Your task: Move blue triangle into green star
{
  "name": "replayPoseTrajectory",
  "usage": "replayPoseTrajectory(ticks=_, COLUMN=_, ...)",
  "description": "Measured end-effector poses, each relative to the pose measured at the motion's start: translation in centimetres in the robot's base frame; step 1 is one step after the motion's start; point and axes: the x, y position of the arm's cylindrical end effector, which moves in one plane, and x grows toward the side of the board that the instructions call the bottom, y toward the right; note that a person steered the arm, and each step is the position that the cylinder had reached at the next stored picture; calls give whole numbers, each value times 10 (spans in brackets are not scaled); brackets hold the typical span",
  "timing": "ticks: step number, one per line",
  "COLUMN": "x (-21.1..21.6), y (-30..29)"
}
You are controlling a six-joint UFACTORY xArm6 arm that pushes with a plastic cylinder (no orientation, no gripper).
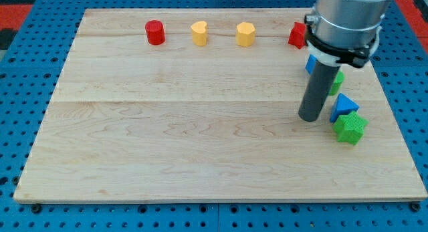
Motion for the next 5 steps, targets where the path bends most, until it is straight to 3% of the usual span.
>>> replayPoseTrajectory(ticks=5, x=-30, y=25)
